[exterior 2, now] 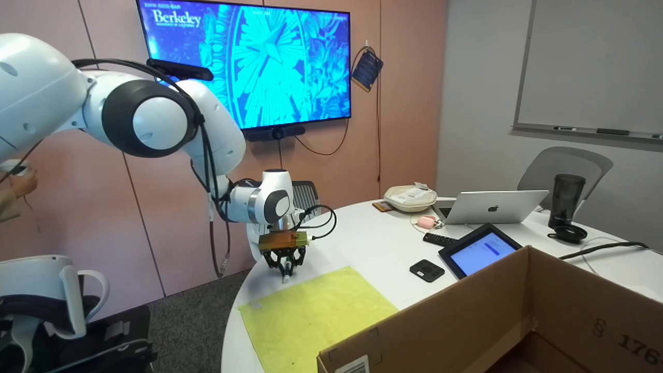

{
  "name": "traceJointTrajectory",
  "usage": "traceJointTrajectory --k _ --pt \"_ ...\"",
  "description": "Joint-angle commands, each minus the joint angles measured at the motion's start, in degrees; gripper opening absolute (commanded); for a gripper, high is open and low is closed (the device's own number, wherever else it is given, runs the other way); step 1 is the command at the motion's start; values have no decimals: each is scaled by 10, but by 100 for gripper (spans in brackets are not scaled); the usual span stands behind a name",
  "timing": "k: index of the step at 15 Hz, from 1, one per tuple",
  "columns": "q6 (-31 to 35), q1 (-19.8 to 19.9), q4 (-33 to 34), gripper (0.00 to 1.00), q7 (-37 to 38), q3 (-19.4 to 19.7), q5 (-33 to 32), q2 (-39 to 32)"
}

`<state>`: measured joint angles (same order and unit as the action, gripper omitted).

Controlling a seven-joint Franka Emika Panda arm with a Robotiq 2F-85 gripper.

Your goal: Put the marker on the cloth, then fold the cloth and put it in the box

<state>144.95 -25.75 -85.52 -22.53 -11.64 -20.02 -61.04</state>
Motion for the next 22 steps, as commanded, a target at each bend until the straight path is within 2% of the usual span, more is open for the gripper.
traceJointTrajectory --k 1,5,10,14,18,22 --pt "-22 12 -6 13 -5 -8 1 10" --pt "-38 34 -42 13 -25 -17 2 45" --pt "-27 88 -146 13 -72 -34 -1 135" --pt "-12 138 -219 13 -110 -31 -3 189" --pt "-9 191 -252 13 -174 -22 -1 207" --pt "10 223 -253 13 -235 -9 -6 190"
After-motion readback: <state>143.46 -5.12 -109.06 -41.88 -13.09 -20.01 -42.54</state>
